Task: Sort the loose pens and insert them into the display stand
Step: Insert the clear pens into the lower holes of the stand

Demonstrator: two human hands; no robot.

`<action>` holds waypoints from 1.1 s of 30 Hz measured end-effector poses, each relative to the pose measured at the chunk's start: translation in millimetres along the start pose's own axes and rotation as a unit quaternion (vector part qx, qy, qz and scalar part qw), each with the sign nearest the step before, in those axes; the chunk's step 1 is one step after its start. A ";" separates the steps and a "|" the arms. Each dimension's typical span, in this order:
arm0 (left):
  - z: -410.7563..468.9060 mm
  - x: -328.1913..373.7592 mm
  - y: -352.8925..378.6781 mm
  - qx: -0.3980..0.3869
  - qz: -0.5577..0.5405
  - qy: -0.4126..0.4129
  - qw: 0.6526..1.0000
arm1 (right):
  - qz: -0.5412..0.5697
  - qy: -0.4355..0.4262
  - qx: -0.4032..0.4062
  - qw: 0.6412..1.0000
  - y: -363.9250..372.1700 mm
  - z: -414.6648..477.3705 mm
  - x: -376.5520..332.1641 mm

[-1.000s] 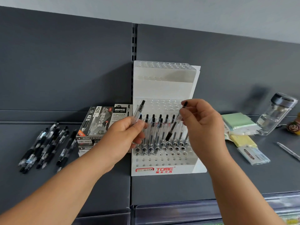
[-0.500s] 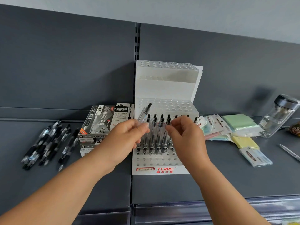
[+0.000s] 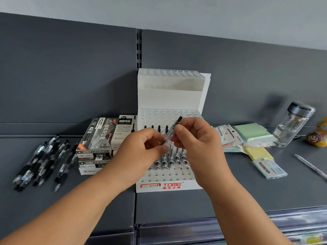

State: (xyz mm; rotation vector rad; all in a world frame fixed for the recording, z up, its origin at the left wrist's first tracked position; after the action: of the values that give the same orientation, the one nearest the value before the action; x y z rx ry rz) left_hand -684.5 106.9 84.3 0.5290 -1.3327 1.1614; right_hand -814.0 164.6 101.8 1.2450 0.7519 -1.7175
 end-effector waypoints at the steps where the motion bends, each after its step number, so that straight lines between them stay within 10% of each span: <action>1: 0.6 1.1 1.7 -0.006 0.006 0.002 1.000 | 0.000 -0.002 0.001 1.000 -1.9 0.6 -1.2; 9: 1.3 24.2 -17.2 0.131 0.314 0.189 0.921 | -0.132 -0.088 0.068 0.985 -41.6 16.6 -18.9; 14: 10.2 9.5 -13.5 0.041 0.467 0.118 0.875 | -0.213 -0.095 0.047 0.971 -36.4 19.4 -6.4; 33: 6.8 -5.0 -6.8 0.029 0.472 0.078 0.877 | -0.272 -0.044 -0.036 0.961 -30.4 21.1 43.5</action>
State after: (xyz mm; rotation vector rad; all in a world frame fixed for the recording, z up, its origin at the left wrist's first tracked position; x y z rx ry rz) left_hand -680.9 96.7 83.3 -0.2435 -1.4411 1.9868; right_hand -856.0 147.6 66.8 0.9540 1.1690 -2.1430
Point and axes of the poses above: each hand's wrist, its own z-axis towards the middle knuckle, its own y-axis out of the palm, x = y × z, the point moved 6 cm from there along z, towards the middle knuckle
